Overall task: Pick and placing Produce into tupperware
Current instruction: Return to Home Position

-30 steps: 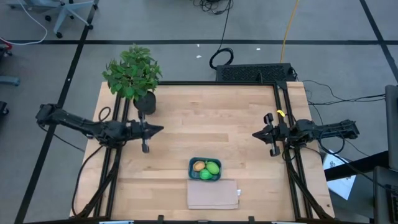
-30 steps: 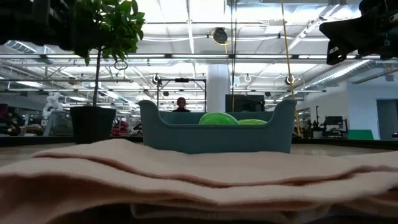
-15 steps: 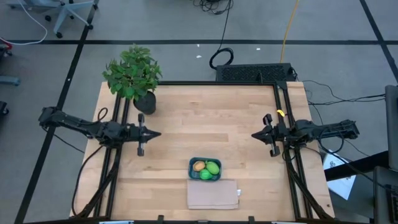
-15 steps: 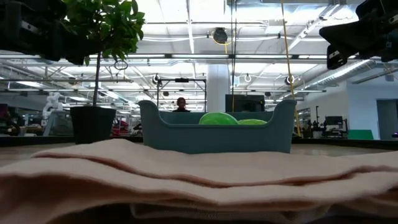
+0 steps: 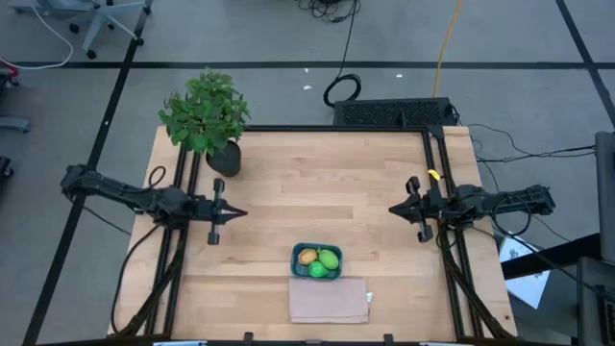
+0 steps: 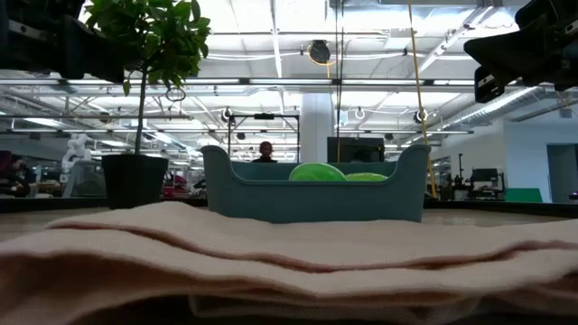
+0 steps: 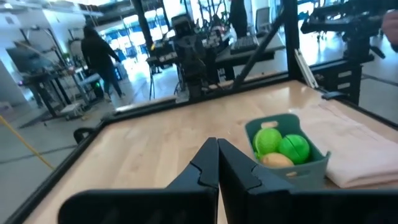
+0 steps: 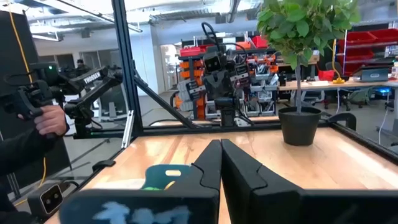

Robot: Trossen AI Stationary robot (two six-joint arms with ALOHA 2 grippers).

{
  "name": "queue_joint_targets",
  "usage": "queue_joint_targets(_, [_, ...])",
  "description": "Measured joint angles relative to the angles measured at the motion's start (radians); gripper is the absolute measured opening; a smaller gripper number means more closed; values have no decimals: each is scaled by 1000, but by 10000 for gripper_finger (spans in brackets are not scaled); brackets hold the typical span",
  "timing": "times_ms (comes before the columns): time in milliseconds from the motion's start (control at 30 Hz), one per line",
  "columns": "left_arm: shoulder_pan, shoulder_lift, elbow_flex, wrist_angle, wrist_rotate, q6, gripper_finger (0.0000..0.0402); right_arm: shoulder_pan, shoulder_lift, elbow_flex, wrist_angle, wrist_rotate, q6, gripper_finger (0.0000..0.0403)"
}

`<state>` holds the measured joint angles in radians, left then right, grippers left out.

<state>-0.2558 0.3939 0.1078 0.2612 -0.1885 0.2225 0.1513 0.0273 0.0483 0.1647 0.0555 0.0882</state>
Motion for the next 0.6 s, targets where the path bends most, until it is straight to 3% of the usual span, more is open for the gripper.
queue_joint_targets(233, [46, -82, 0, -28, 18, 13, 0, 0, 0, -2, 32, -1, -2, 0])
queue_joint_targets(600, [55, -233, 0, -227, 11, -24, 0, 0, -5, -3, 34, -6, 12, 0])
